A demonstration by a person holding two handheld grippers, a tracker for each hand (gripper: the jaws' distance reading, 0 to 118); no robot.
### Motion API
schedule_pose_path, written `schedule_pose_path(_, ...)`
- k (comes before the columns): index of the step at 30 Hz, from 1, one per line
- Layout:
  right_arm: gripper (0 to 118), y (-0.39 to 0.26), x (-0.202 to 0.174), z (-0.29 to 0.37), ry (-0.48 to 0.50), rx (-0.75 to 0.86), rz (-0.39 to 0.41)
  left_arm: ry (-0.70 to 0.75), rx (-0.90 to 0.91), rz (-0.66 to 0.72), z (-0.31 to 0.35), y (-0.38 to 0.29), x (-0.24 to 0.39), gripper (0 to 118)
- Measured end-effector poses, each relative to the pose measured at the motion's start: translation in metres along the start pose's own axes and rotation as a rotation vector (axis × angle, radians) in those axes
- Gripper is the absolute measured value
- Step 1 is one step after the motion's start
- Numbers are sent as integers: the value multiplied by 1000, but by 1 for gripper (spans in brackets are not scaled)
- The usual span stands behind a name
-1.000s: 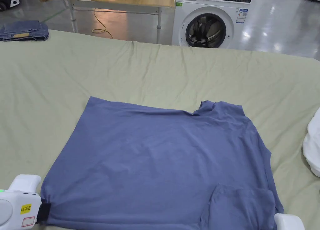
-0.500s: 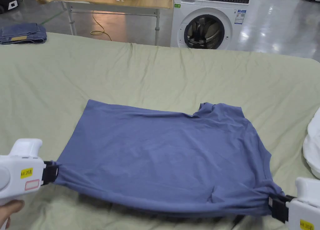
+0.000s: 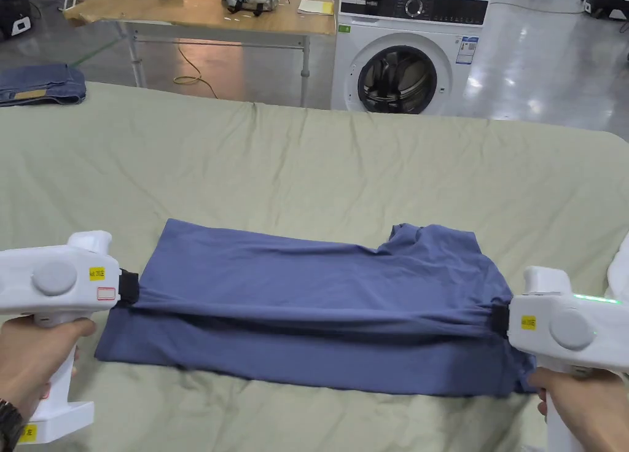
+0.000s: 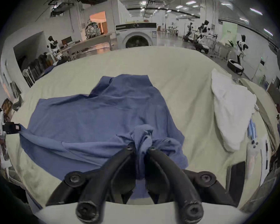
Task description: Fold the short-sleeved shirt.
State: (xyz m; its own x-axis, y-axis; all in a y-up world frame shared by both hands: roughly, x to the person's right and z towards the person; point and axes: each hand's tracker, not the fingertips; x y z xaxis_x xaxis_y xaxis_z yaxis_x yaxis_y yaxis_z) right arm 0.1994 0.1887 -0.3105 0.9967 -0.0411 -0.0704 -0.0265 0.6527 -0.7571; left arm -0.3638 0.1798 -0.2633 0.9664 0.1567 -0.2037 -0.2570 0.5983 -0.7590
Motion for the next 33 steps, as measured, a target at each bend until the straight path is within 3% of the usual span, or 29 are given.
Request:
schedule_pose_path(5,7,6,-1,-37,-24,-58,24,15,-60,22,-33,8,3,1)
schedule_pose_path(8,13,5,1,-47,-31,-74,22,24,-71,10,-43,9,6,3)
schedule_pose_path(10,33,5,-3,-45,-57,-58,44,46,-66,-32,-42,8,11,17)
schedule_pose_path(12,61,8,-1,-42,-73,-21,66,61,-28,-63,-35,7,13,38)
schedule_pose_path(14,65,10,-4,-30,-65,40,76,30,-3,-44,-24,8,13,61)
schedule_pose_path(18,65,11,-14,-1,-57,181,97,-27,105,-21,6,6,21,64)
schedule_pose_path(20,63,8,-21,13,-42,238,102,-33,151,-47,21,2,29,63)
schedule_pose_path(22,42,2,-29,27,-51,298,104,-42,201,-70,35,-4,35,59)
schedule_pose_path(23,24,-3,-35,35,-54,332,103,-40,232,-75,43,-9,39,47)
schedule_pose_path(24,6,-8,-39,40,-58,358,98,-34,256,-78,50,-14,43,25)
schedule_pose_path(28,1,-25,-49,58,-40,409,69,9,358,-104,73,-37,54,2)
schedule_pose_path(33,0,-42,-56,74,-34,448,71,-8,363,-85,87,-62,49,0)
